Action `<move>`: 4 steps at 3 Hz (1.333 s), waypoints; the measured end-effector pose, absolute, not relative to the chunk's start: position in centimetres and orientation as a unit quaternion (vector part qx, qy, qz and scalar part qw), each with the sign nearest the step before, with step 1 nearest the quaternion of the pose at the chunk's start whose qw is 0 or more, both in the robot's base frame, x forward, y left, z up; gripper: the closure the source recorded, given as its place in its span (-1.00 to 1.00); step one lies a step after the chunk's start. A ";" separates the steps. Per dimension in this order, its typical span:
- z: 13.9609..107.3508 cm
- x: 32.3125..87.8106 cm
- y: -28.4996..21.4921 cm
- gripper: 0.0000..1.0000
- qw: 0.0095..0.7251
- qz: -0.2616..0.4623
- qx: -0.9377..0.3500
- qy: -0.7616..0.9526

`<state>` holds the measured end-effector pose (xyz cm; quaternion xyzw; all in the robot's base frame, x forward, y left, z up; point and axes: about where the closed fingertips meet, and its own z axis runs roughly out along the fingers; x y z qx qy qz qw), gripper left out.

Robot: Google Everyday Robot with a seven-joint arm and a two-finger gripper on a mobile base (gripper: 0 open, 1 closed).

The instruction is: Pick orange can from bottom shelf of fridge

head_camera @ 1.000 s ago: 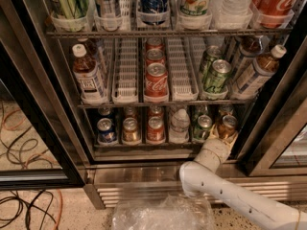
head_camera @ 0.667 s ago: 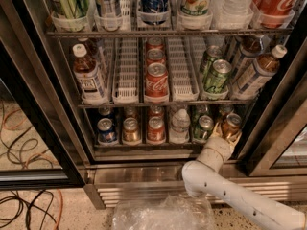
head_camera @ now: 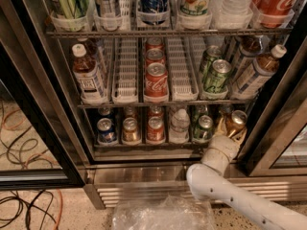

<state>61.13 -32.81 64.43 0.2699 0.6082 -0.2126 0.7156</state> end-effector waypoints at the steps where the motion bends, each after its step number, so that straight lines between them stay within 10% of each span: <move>1: 64.4 58.8 -33.3 1.00 0.721 -0.200 0.220 0.626; 4: 64.0 51.0 -37.8 1.00 0.725 -0.141 -0.032 0.674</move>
Offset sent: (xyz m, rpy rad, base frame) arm -0.0976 0.0096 -0.0455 -0.2610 0.2110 0.5476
